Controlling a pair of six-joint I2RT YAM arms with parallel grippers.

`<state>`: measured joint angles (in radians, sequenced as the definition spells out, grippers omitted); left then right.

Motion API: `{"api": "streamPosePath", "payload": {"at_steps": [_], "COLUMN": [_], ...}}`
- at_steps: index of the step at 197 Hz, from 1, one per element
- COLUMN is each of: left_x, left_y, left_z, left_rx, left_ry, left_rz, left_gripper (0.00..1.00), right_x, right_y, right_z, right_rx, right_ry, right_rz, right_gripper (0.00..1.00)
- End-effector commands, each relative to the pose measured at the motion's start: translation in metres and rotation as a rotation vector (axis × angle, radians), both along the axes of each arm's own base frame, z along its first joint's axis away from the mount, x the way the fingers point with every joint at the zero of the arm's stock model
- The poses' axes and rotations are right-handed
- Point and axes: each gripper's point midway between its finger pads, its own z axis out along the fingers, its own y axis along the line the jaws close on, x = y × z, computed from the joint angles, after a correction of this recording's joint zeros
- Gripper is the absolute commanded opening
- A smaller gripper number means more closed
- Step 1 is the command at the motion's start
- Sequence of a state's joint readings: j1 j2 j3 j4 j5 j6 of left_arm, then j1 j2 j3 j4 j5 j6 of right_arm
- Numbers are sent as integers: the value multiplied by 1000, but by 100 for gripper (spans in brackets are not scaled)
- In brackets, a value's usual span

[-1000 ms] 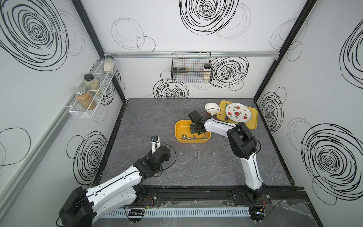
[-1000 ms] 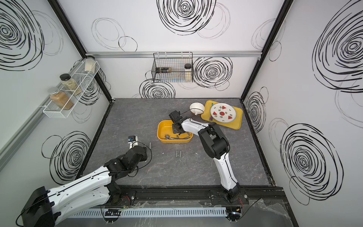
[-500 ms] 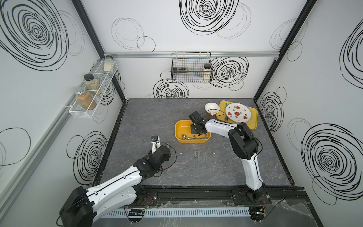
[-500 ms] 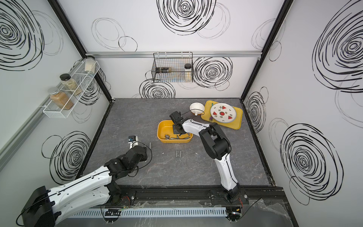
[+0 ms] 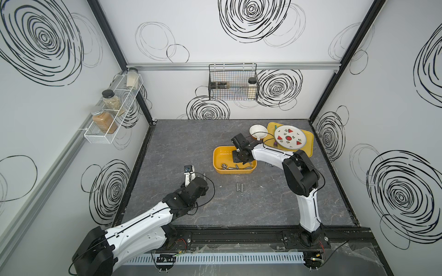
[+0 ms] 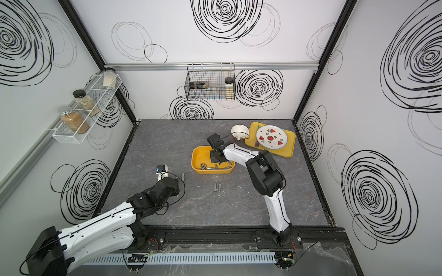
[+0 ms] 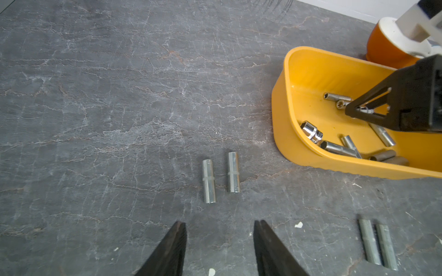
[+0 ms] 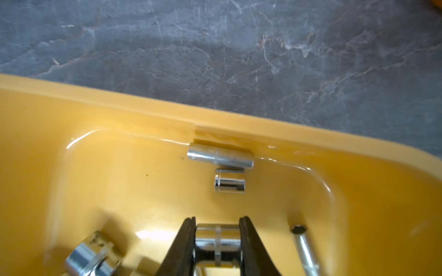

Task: Take out the socket from the storage box
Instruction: Pick up the socket head from the storage box, then place the socket head at the center of the board.

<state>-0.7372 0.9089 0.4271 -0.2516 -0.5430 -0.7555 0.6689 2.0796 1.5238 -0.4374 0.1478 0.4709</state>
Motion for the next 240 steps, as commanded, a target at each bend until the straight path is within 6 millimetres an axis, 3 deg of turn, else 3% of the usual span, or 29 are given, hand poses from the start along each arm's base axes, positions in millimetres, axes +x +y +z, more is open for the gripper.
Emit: {"api": "streamPosePath", "payload": {"at_steps": [1, 52, 95, 122, 160, 178, 200, 240], "left_x": [3, 3, 3, 2, 1, 1, 1, 1], "left_y": [1, 1, 0, 1, 2, 2, 2, 1], "left_z": [2, 2, 1, 2, 3, 3, 3, 3], "left_rx": [-2, -4, -6, -10, -13, -16, -17, -19], "left_ry": [-18, -18, -16, -18, -21, -23, -23, -21], "left_rz": [4, 4, 2, 2, 4, 4, 3, -2], "left_gripper": [53, 53, 53, 53, 53, 53, 53, 53], "right_x": [-4, -5, -6, -8, -15, -20, -28, -38], "right_y": [-2, -5, -31, -66, -133, -170, -199, -238], "right_z": [24, 43, 62, 73, 77, 70, 58, 31], "right_rx": [24, 35, -7, -21, -11, -24, -2, -31], "right_ry": [-18, -47, -102, -137, -157, -159, -140, -107], "right_rz": [1, -5, -59, -128, -276, -375, -445, -557], "right_gripper": [18, 18, 19, 19, 19, 20, 20, 23]}}
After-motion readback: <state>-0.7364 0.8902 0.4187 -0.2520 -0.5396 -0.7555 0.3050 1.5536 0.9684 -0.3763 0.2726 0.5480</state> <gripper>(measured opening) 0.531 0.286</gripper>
